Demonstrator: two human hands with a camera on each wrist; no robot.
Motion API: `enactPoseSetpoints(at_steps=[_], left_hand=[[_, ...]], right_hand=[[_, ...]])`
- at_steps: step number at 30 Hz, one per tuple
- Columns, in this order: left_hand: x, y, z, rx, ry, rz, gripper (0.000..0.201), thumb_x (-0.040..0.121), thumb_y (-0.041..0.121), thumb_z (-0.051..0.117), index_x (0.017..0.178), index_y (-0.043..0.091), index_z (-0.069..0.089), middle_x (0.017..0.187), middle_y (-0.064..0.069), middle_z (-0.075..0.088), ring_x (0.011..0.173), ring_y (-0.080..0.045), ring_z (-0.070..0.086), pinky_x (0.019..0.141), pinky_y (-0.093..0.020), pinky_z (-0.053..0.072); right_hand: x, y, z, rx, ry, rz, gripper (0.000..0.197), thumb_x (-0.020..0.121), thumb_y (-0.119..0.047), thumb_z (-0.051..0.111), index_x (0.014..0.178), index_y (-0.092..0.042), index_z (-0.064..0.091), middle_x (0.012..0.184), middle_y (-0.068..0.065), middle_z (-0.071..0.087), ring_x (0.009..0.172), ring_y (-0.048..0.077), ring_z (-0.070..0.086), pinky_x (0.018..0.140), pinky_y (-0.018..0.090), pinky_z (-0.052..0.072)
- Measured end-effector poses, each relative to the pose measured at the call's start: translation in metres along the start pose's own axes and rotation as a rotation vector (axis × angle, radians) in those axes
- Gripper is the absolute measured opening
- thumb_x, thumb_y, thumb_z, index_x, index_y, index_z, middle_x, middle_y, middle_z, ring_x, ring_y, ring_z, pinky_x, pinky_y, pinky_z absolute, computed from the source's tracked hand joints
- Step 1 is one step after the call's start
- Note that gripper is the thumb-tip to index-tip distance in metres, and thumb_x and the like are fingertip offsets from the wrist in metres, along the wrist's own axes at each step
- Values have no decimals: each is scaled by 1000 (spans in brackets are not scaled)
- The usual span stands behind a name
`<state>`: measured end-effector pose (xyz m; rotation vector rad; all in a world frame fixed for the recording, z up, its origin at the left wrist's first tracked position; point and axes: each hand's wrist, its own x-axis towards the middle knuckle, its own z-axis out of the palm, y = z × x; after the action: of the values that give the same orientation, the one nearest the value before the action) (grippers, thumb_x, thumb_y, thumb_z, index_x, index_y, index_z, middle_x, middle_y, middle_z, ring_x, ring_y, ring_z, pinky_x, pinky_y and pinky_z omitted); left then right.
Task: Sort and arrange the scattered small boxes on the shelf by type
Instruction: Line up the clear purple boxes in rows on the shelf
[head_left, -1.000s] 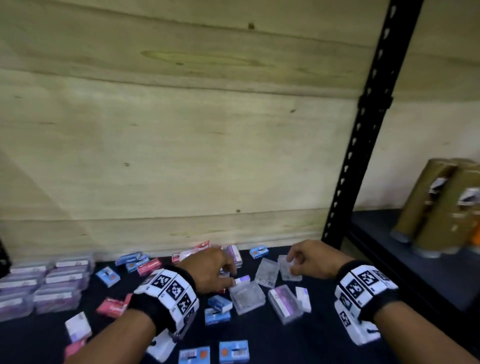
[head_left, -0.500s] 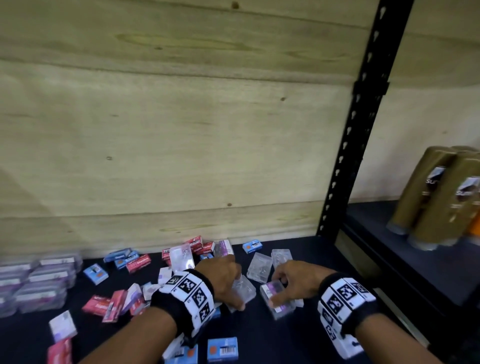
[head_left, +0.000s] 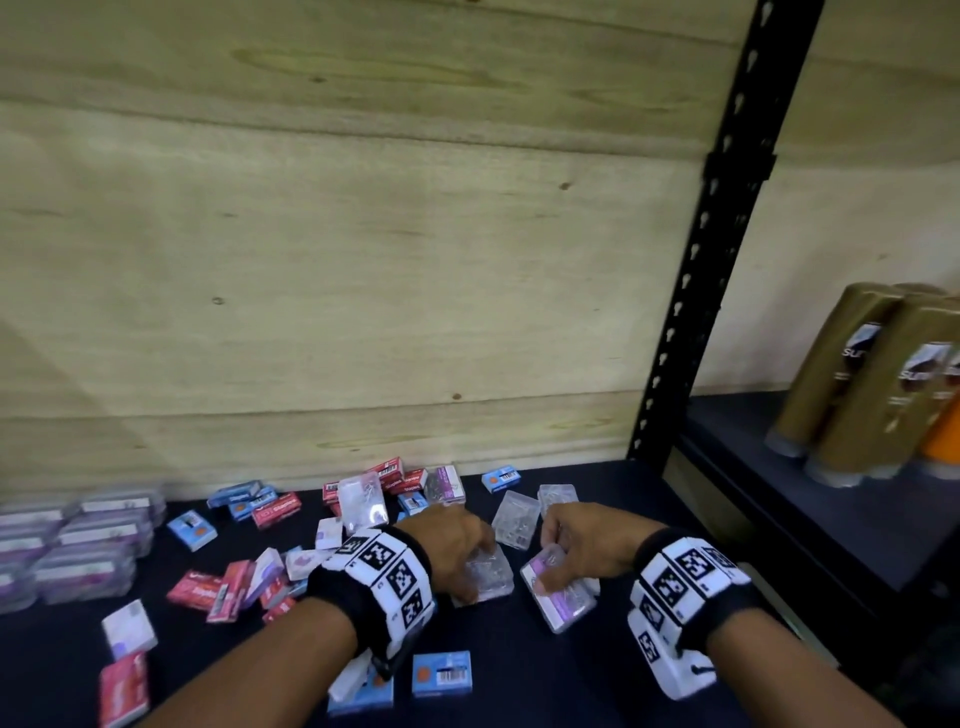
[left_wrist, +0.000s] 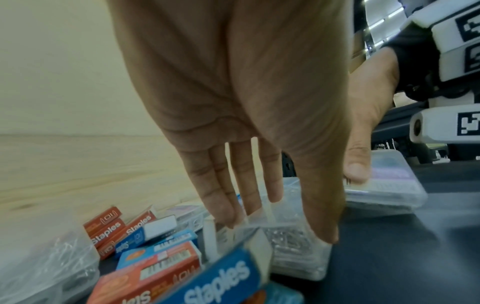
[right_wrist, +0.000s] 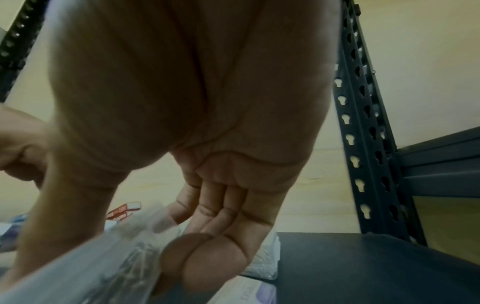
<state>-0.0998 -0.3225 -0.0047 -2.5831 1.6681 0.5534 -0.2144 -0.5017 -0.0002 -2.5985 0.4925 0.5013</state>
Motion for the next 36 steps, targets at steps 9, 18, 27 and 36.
enactPoseSetpoints(at_steps=[9,18,27,36], left_hand=[[-5,8,-13,-227,-100,37,36,96,26,56,132,23,55,126,6,62,111,-13,58,94,-22,43],[-6,4,-11,-251,-6,-20,36,102,29,41,138,30,46,126,0,60,99,-18,65,79,-20,42],[-1,-4,-8,-248,-2,-28,45,89,25,68,130,17,53,125,1,61,106,-15,59,90,-26,45],[-66,-67,-40,-320,154,-141,38,88,22,69,123,23,56,114,8,62,87,-9,57,71,-17,41]], right_hand=[[-8,19,-10,192,-26,-20,21,83,-17,75,101,-16,65,97,16,71,74,17,66,78,38,61],[-20,27,-9,-6,9,-19,24,79,-31,78,91,-30,58,94,-8,64,86,13,62,85,31,50],[-27,27,-12,-116,26,8,26,79,-28,78,98,-28,60,94,-9,65,84,10,61,80,27,49],[-16,-40,-22,-135,64,-99,27,78,-27,79,99,-27,62,90,-10,63,77,10,58,70,23,45]])
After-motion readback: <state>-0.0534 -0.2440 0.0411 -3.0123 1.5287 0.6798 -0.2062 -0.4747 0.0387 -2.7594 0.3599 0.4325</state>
